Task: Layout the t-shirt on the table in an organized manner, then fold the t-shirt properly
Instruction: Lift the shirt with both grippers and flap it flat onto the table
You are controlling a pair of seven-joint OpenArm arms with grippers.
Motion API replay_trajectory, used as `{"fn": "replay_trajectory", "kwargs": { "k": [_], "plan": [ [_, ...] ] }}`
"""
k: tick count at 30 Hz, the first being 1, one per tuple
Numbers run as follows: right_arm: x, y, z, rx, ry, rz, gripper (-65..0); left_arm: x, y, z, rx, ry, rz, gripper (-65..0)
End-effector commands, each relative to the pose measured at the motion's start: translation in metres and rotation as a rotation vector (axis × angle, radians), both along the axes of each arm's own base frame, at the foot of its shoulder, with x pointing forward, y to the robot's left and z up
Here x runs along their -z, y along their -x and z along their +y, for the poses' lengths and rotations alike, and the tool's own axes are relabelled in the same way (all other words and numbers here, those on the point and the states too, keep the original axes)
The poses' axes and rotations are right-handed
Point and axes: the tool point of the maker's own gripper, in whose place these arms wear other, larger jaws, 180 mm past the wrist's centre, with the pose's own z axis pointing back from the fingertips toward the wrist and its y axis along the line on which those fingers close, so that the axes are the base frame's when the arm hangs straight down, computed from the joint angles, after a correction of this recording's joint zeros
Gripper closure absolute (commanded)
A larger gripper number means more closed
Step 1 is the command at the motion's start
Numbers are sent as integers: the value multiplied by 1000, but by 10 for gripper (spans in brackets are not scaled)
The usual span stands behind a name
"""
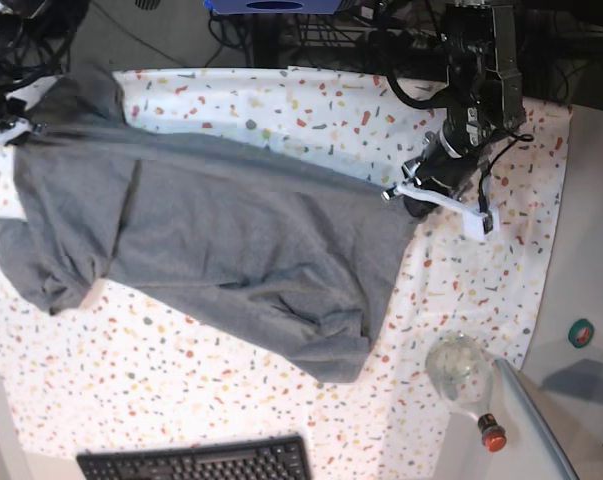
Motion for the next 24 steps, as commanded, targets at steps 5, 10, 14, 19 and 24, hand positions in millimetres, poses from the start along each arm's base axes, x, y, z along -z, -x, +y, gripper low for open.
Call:
{"fn": "replay_trajectory", "kwargs": {
  "k": [5,10,14,19,24],
  "plan": [
    [-74,-89,-32,-2,117,-207,0,-67,-79,-42,124,-83,-167,0],
    [-167,-188,-50,-39,190,-410,0,-151,-171,-77,169,-103,-350,0],
    [-258,-255,-59,-98,253,-563,0,-235,-241,-96,204,-142,-491,0],
    [-397,-276,-81,-90,402,-784,0,-375,-283,-112,157,-43,-715,0],
    [-479,-245,-92,-70,586,-919,0,-442,-273,-111,134,47,-848,0]
  ]
}}
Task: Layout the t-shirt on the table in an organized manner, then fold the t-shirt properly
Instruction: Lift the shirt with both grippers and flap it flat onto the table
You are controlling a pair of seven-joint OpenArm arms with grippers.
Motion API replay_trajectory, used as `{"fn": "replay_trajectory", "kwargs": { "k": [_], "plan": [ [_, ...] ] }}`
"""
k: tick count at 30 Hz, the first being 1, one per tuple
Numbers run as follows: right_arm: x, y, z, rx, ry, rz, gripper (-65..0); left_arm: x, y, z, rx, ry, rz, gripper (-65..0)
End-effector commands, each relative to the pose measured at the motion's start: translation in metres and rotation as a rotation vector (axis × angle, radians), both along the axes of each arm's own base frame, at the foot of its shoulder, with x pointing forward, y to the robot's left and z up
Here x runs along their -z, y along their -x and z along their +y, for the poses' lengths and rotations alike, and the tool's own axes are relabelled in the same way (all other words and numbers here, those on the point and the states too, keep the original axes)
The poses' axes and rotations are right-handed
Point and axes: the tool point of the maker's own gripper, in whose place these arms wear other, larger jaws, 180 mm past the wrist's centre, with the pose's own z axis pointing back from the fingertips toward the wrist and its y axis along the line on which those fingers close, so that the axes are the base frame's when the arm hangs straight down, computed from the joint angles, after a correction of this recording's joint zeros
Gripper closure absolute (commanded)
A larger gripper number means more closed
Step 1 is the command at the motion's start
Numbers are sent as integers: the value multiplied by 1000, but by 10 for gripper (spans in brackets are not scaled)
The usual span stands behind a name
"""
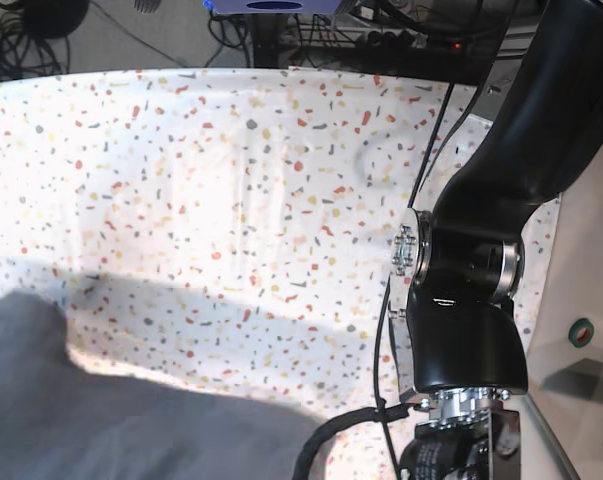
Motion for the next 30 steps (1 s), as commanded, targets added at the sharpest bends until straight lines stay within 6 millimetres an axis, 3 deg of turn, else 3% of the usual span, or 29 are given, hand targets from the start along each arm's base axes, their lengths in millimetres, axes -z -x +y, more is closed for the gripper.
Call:
{"fn": "replay_trajectory", "kwargs": {
  "k": [1,2,5,8,10,12,15,17,19,21,24,30],
  "plan": [
    [-27,11,2,8,42,-77,0,2,-1,10,-28,19,1,0],
    [-24,17,5,16,69,-69,0,15,2,8,-13,41,21,0],
    [22,43,4,63,92,31,0,69,17,5,17,83,104,0],
    [103,57,16,59,18,165,0,133,44,13,2,76,197,0],
    [167,73,19,63,-65,271,0,184,69,14,1,73,285,0],
    [236,89,29,52,-174,362,0,244,99,17,-4,38,403,0],
    [326,113,44,39,-313,464,0,324,145,14,8,4,594,0],
    [375,130,49,47,-402,528,0,375,175,20,-7,-2,729,0],
    [411,148,52,62,-465,595,0,411,198,31,-37,-11,821,0],
    [441,167,56,75,-515,658,0,445,220,44,-70,-49,877,0],
    [460,187,57,88,-534,699,0,476,243,50,-75,-122,909,0],
    [466,198,55,97,-528,725,0,491,259,61,-82,-159,942,0]
  ]
}}
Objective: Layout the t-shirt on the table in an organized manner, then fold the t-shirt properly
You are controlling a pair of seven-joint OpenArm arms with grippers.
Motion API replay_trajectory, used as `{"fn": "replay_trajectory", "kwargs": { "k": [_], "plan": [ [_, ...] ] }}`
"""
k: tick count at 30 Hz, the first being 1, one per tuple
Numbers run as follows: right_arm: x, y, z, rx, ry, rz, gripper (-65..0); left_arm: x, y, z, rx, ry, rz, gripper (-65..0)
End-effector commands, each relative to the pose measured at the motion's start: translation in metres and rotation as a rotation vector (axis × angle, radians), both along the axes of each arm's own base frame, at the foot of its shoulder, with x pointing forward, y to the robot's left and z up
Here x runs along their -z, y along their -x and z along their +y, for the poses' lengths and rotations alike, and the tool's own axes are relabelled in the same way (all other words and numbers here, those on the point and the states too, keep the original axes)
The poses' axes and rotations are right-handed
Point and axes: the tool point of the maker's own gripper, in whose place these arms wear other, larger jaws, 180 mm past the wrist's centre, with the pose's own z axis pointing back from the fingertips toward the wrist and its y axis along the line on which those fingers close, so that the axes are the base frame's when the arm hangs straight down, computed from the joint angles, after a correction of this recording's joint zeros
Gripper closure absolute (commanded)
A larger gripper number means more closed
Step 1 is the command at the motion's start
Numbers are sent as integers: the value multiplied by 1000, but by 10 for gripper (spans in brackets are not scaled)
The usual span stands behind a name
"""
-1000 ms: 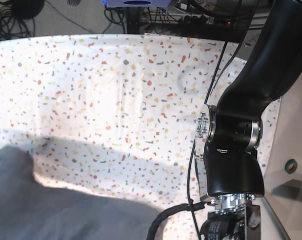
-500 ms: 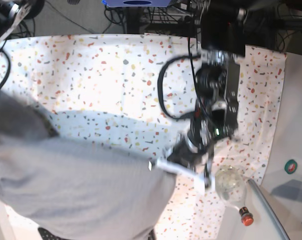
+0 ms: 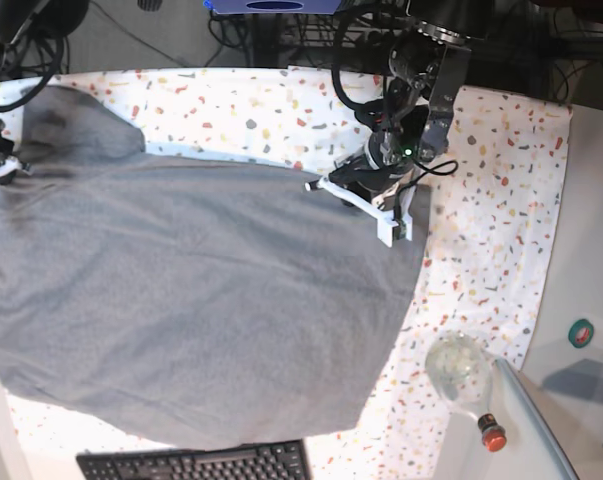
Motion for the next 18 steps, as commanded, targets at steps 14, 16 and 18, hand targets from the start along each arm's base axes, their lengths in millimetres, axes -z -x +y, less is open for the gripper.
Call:
{"fn": "replay_trajectory", "kwargs": {
  "k": [14,16,18],
  "plan": [
    [-5,10,-8,-6,4,78,-267,-5,15,30,-14,-55,-21,-527],
    [-10,15,-11,-5,25,71,-372,-14,17,37,-23,-62,-45,-558],
    [-23,15,-14,0,59,30,-405,-25,20,54,-78,-66,-69,-556]
  ]
}}
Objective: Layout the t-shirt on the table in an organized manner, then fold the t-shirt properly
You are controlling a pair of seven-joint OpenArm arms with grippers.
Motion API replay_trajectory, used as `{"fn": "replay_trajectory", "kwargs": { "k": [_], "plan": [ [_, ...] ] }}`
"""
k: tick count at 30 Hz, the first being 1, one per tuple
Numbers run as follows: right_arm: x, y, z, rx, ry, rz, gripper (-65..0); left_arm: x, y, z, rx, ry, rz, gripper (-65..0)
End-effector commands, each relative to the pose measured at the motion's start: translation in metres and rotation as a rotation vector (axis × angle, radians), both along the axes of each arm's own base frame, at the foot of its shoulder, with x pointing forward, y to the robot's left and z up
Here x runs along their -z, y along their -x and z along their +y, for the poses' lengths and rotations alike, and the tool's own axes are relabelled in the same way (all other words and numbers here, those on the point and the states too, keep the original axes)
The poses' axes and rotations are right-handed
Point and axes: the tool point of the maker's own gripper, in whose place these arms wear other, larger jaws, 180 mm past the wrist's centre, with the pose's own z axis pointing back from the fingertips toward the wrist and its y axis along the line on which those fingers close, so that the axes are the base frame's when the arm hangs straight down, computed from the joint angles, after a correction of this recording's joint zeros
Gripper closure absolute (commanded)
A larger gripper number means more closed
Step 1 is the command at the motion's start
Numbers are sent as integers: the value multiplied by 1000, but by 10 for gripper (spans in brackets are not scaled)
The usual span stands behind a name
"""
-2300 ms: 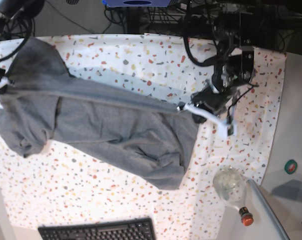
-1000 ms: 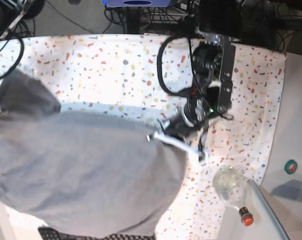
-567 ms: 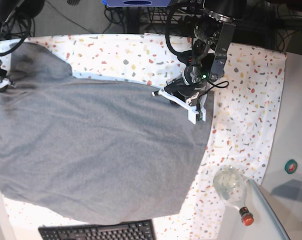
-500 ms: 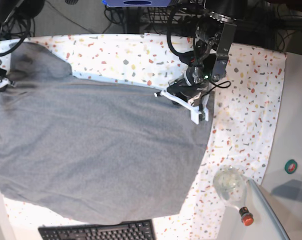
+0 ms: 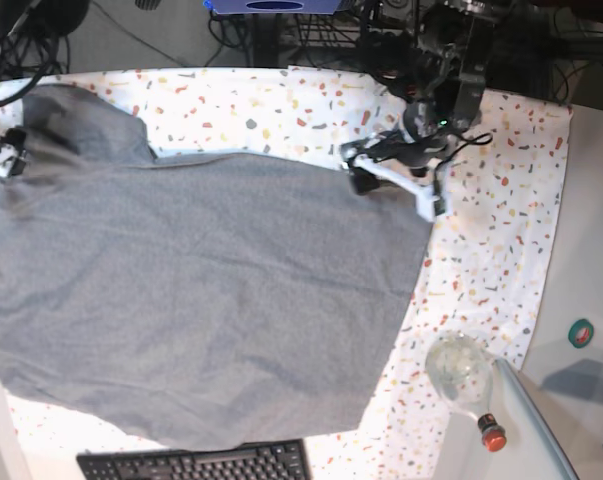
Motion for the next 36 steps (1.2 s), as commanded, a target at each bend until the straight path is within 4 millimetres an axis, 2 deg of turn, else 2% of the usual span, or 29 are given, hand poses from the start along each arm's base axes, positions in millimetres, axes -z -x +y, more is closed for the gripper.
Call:
{"fn": "replay_trajectory", "kwargs": {
  "k": [1,3,5,9,13,18,21,25,28,30,31,34,36],
  "plan": [
    [-19,-8,-7,-1,44,-64,-401,-18,-8,12,-29,-15,-69,-556],
    [-34,-6,-6,-9,83,-98,-398,-28,0,31,-76,-32,-89,-556],
    [-41,-3,-1,-19,100,-111,-398,-29,6,47,-114,-49,-90,-556],
    [-46,-3,8,-27,107,-154,-398,-18,10,78,-256,-32,-69,-556],
    [-44,-3,10,-28,103,-157,-398,-5,1,93,-331,94,-85,-556],
    [-45,-2,9,-24,106,-160,-398,6,-22,86,-304,141,-84,-556],
    [-45,-1,8,-19,108,-159,-398,9,-32,72,-248,147,-74,-556],
    [-41,6,8,-20,107,-142,-398,13,-38,43,-157,159,-60,-555],
    [-40,10,7,-19,107,-131,-398,13,-38,39,-149,163,-58,-545],
    [-36,18,9,-22,102,-116,-399,13,-38,39,-149,162,-58,-466],
    [-33,22,11,-21,95,-108,-402,13,-39,39,-149,162,-58,-400],
    [-26,33,14,-33,89,-63,-408,13,-38,42,-152,159,-57,-169],
    [-16,45,15,-27,64,-4,-435,14,-37,42,-151,158,-54,0]
  ]
}}
